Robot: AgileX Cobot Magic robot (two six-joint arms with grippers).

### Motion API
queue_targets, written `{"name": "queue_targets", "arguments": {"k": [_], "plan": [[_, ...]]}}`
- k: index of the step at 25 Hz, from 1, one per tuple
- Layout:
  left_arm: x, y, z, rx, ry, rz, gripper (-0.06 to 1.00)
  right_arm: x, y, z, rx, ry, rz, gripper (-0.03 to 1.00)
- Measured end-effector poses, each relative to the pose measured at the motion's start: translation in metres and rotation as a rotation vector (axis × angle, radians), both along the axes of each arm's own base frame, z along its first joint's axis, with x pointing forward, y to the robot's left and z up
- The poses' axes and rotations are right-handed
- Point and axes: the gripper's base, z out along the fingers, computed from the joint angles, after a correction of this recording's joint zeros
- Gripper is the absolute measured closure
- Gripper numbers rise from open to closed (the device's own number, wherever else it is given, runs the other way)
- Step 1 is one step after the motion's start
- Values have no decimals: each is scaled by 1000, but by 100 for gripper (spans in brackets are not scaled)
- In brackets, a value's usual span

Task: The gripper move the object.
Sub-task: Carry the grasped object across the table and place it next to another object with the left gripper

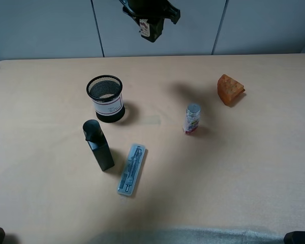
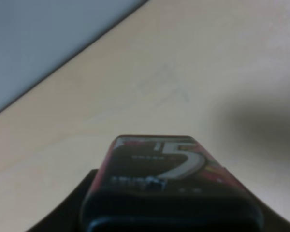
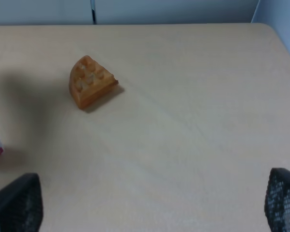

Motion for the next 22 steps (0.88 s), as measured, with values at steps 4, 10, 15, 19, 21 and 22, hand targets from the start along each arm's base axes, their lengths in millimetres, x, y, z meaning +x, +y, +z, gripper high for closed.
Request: {"name": "queue_targets", "arguments": {"k": [4,10,15,19,21,22], "plan": [[5,-12,-16,-27,32,-5,48,0,0,0,0,0,0,28],[6,-35,-43,-50,49,-34,48,0,0,0,0,1,0,28],[4,-54,-61,-80,24,-60,48,0,0,0,0,1,0,28],[3,-68,-72,-114,-8,-72,48,0,0,0,0,1,0,28],[3,-73,-79,-127,-14,-72,48,0,0,0,0,1,0,28],[2,-76,-81,-134,-20,-74,48,0,0,0,0,1,0,28]]}}
